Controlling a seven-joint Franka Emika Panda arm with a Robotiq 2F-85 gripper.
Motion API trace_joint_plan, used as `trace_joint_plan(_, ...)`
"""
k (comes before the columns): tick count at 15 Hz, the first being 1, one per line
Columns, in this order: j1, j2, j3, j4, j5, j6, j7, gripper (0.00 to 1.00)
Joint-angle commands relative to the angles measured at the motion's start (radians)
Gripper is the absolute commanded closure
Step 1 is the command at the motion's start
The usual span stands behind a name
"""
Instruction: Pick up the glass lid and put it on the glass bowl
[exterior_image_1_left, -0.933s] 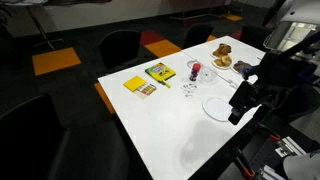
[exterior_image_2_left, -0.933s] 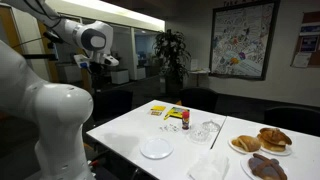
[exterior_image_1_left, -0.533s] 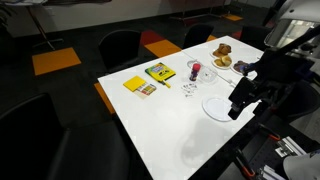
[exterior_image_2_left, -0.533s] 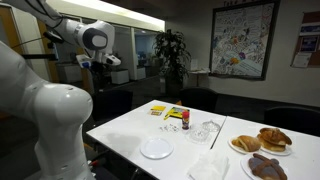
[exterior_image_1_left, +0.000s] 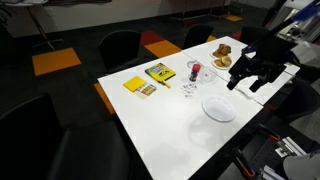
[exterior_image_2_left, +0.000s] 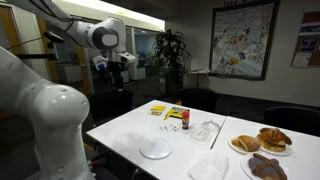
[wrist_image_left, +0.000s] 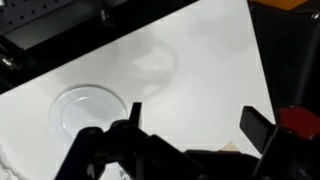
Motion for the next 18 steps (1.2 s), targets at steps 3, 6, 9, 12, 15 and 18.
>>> trace_joint_plan(3,-0.116,0.107,-0.052,-0.033,-0.145,0.254,-0.106,0.0)
trace_joint_plan(6,-0.171,0.154,-0.095,-0.032,-0.213,0.372,-0.134,0.0)
trace_joint_plan(9,-0.223,0.183,-0.15,-0.031,-0.274,0.441,-0.172,0.0)
trace_joint_plan(12,-0.29,0.196,-0.19,-0.028,-0.323,0.417,-0.172,0.0)
trace_joint_plan(15,-0.275,0.181,-0.197,-0.029,-0.308,0.42,-0.172,0.0)
trace_joint_plan(18,-0.278,0.181,-0.197,-0.029,-0.309,0.42,-0.171,0.0)
